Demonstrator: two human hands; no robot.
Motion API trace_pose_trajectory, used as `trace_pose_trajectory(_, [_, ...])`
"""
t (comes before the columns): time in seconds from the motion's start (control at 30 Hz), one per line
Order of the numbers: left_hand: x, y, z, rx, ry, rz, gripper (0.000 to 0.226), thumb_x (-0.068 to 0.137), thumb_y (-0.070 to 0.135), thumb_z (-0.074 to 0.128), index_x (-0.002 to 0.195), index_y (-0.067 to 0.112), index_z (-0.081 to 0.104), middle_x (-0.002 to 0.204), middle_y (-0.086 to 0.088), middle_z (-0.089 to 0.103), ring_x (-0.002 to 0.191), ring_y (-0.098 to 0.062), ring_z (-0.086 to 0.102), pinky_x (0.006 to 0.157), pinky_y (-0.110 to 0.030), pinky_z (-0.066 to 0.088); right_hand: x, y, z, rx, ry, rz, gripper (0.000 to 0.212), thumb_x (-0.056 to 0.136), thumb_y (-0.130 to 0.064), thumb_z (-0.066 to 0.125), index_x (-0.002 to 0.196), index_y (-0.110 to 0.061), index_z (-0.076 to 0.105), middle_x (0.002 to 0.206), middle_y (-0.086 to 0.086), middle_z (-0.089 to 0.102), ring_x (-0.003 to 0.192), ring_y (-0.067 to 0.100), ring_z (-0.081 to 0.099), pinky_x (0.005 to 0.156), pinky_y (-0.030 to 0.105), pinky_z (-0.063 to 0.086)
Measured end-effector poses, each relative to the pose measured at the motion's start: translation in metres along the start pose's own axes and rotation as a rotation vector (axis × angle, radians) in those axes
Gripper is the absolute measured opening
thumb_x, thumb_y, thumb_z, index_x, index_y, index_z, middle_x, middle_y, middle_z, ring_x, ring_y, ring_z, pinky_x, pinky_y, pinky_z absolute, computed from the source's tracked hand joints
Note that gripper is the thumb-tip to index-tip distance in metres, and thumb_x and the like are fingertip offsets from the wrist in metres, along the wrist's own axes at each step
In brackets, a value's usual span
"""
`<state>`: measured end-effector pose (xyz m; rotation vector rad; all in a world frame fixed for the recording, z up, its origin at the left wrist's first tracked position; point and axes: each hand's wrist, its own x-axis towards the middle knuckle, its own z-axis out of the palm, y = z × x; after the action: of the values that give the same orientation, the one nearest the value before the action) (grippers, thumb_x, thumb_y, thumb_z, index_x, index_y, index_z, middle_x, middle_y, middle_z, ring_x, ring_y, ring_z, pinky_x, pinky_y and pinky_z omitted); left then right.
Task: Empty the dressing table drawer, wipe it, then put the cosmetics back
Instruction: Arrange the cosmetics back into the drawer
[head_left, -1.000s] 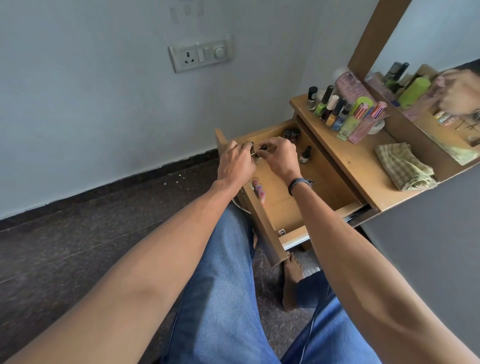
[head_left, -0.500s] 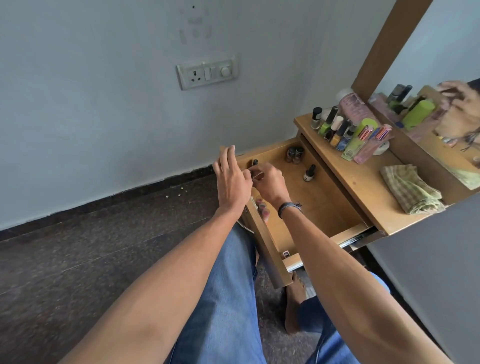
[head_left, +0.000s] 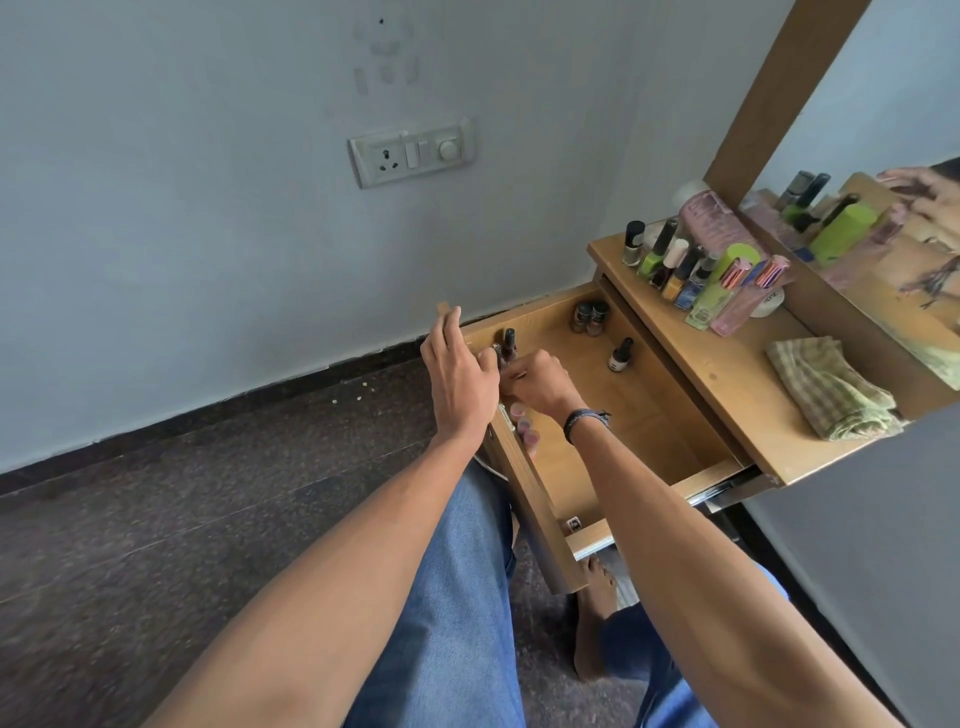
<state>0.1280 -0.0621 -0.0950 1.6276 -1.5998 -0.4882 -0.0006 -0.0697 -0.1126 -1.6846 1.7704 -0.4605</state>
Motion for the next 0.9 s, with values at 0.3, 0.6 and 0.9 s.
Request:
trace_pose_trajectory(0.3, [0.001,-0.001,0.000,0.015,-0.011,0.006,0.056,0.091,0.015,0.055,0.145,0.012,0.042,0.150,-0.009,0.040,0.134,-0.025,0.035,0.102,-0.038,0.045,0.008,-0.006,0.002,-0.084,-0.067,-0.080,0.042,0.093,0.001,0.051,0.119,-0.021,0.075,0.093,-0.008,0.061,0.084,0.018,0.054,0.061,0.020,0.034])
trace_pose_trajectory(0.6, [0.002,-0.003,0.002,0.025,-0.015,0.025,0.056,0.090,0.015,0.056,0.145,0.012,0.042,0.150,-0.009,0.041,0.134,-0.026,0.035,0.101,-0.037,0.045,0.004,0.002,-0.008,0.066,-0.021,-0.013,0.044,0.090,0.007,0.048,0.109,-0.020,0.079,0.106,-0.009,0.071,0.098,0.016,0.066,0.081,0.025,0.054])
trace_pose_trajectory(0.9, [0.005,0.000,0.000,0.113,-0.031,0.060,0.057,0.090,0.014,0.055,0.146,0.011,0.041,0.153,-0.012,0.039,0.133,-0.029,0.036,0.107,-0.042,0.039,-0.068,0.028,-0.077,0.231,0.440,-0.030,0.025,0.094,-0.005,0.059,0.102,-0.019,0.079,0.102,-0.008,0.076,0.096,0.006,0.068,0.088,0.025,0.054])
